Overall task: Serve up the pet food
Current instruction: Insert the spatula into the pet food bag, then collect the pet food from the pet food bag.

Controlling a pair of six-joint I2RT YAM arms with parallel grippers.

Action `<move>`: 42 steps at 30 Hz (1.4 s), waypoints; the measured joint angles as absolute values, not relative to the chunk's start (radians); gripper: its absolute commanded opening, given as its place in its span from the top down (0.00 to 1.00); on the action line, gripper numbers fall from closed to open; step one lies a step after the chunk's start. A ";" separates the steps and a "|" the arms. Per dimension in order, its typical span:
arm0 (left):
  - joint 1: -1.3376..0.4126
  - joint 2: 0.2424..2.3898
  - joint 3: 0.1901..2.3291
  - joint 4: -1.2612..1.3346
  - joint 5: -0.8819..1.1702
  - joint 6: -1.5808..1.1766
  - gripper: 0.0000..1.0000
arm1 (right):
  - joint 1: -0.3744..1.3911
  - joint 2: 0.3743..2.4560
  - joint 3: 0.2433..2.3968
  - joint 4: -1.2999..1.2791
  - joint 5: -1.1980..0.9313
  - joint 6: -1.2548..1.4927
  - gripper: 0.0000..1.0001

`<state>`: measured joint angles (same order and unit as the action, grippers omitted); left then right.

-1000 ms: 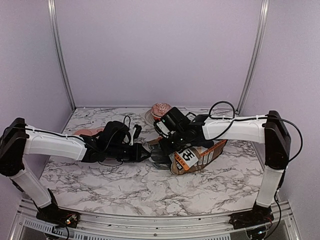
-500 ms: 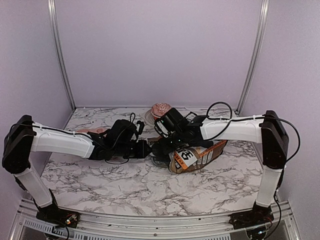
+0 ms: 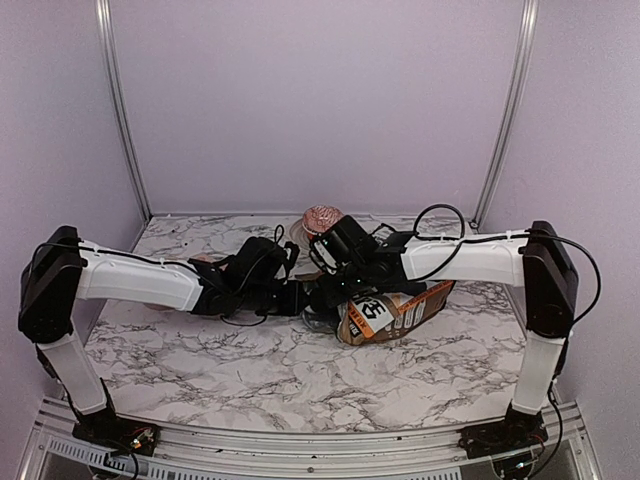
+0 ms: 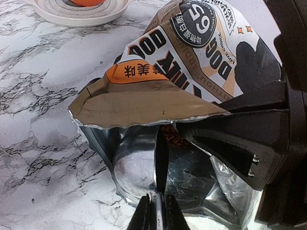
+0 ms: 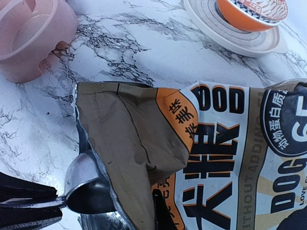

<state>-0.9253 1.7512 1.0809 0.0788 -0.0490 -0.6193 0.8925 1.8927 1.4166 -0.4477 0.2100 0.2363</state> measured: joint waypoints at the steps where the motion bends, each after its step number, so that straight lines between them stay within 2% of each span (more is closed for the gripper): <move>1: -0.926 1.753 1.085 0.072 -0.049 -0.620 1.00 | 0.892 1.893 1.417 -0.448 0.210 0.235 1.00; 10: -0.936 1.773 1.121 -0.004 -0.039 -0.645 1.00 | 0.892 1.877 1.396 -0.429 0.220 0.233 1.00; 22: -0.936 1.928 1.300 -0.016 0.007 -0.667 1.00 | 0.888 1.830 1.349 -0.404 0.245 0.234 1.00; 42: -0.896 1.929 1.240 0.089 0.150 -0.739 1.00 | 0.887 1.815 1.330 -0.393 0.253 0.235 1.00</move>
